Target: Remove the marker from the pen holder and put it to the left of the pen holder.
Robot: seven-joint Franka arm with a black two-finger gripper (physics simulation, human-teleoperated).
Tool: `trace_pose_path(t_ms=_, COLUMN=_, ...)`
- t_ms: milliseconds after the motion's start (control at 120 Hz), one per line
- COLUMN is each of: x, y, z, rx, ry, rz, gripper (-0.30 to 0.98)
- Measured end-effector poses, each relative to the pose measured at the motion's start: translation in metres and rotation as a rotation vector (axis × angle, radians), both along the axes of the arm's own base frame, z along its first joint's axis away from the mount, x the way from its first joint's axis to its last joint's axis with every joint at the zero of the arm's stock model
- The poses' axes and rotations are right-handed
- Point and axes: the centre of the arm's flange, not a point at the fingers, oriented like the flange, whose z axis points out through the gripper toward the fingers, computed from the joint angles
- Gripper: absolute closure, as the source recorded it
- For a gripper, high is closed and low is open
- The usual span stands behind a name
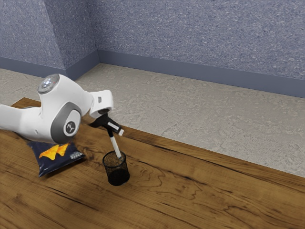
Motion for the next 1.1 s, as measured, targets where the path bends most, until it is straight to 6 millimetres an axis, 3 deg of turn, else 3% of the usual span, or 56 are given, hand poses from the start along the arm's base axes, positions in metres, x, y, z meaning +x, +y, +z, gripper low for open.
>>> trace_pose_path(t_ms=150, x=-0.015, y=0.022, z=0.045, rx=-0.011, ry=-0.019, rz=0.018, gripper=0.75)
trace_pose_path(t_ms=267, x=-0.026, y=0.052, z=0.051, rx=-0.009, ry=0.051, rz=0.056, gripper=0.75)
trace_pose_path(t_ms=433, x=-0.037, y=0.074, z=0.028, rx=-0.027, ry=0.232, rz=0.089, gripper=0.75)
trace_pose_path(t_ms=650, x=-0.047, y=0.074, z=-0.032, rx=-0.057, ry=0.508, rz=0.101, gripper=0.75)
trace_pose_path(t_ms=842, x=-0.059, y=0.076, z=-0.062, rx=-0.086, ry=0.680, rz=0.120, gripper=0.78)
trace_pose_path(t_ms=942, x=-0.058, y=0.072, z=-0.062, rx=-0.086, ry=0.704, rz=0.116, gripper=0.56)
trace_pose_path(t_ms=1100, x=-0.039, y=0.071, z=-0.033, rx=-0.071, ry=0.666, rz=0.109, gripper=0.27)
